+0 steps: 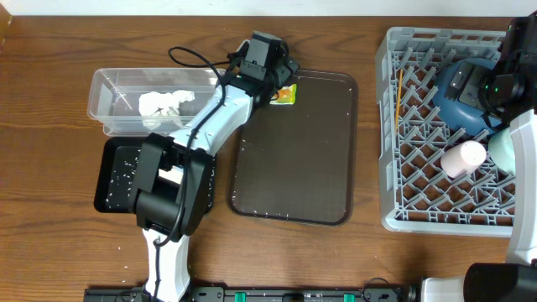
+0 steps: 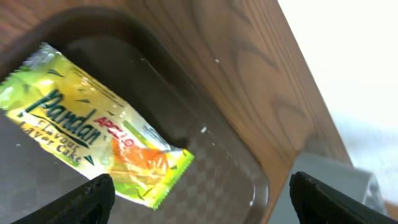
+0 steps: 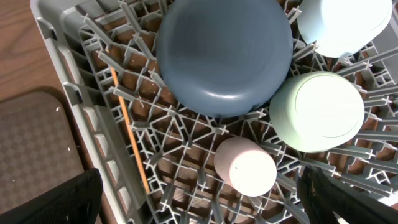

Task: Sort waste into correct bins and load items into the dishwasher rack
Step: 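Reach the left gripper to the yellow Pandan wrapper and grasp it, then close the left gripper on the Pandan wrapper and lift it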

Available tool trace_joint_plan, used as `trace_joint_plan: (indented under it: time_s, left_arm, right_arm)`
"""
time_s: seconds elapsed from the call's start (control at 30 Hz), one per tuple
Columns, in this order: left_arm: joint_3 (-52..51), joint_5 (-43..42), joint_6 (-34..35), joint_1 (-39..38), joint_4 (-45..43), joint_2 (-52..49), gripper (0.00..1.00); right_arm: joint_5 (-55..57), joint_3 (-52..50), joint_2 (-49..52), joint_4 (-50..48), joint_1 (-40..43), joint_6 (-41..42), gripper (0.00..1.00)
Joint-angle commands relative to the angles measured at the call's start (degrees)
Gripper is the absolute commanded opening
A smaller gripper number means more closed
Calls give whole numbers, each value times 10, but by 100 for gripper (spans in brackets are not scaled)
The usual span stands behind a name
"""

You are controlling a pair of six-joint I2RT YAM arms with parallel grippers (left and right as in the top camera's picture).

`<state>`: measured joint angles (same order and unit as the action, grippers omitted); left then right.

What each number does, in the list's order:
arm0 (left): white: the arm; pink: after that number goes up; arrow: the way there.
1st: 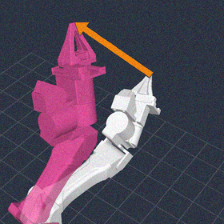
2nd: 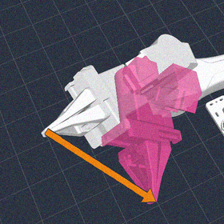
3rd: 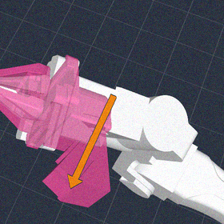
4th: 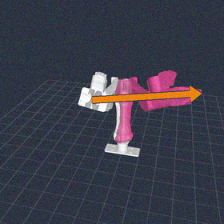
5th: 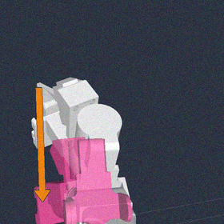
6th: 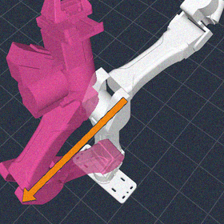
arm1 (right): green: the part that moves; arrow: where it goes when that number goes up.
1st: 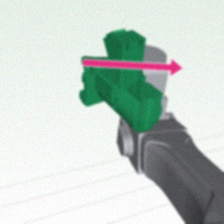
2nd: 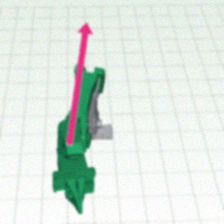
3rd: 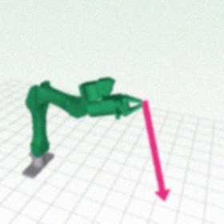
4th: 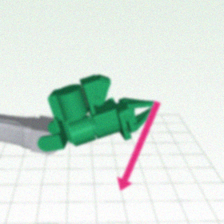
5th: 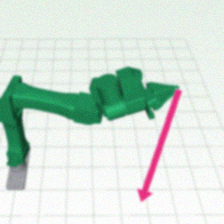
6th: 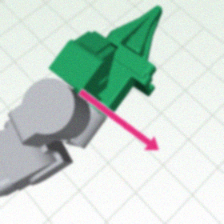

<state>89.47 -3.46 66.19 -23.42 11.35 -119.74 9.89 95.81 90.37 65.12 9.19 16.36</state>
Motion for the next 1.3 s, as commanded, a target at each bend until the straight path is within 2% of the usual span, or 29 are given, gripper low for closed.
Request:
trace_joint_plan:
  time_s: [0.0, 0.17, 0.23, 0.3, 0.37, 0.47, 0.53, 0.8, 1.27]
  left_arm:
    - [1, 82, 39, -5, -2, -3, 92]
    - [1, 113, 39, -5, -43, -14, 90]
    - [1, 114, 16, -5, -70, -23, 71]
    - [1, 113, 3, -5, -83, -33, 43]
    - [1, 112, 3, -7, -85, -42, 30]
    - [1, 113, 3, -9, -87, -54, 19]
    - [1, 113, 3, -9, -96, -64, 7]
    - [1, 113, 3, -9, -139, -92, 6]
    - [1, 133, 3, -10, -131, -119, 6]
  right_arm:
    - [2, 0, 1, 1, 3, 8, 99]
    - [2, 0, 1, 1, 3, 8, 99]
    - [2, 0, 1, 0, 3, 8, 99]
    - [2, 0, 1, 0, 3, 8, 99]
    - [2, 0, 1, 1, 3, 8, 99]
    - [2, 0, 1, 0, 3, 8, 99]
    - [2, 0, 1, 0, 3, 8, 99]
    - [2, 0, 1, 0, 3, 8, 99]
    - [2, 0, 1, 1, 3, 8, 99]
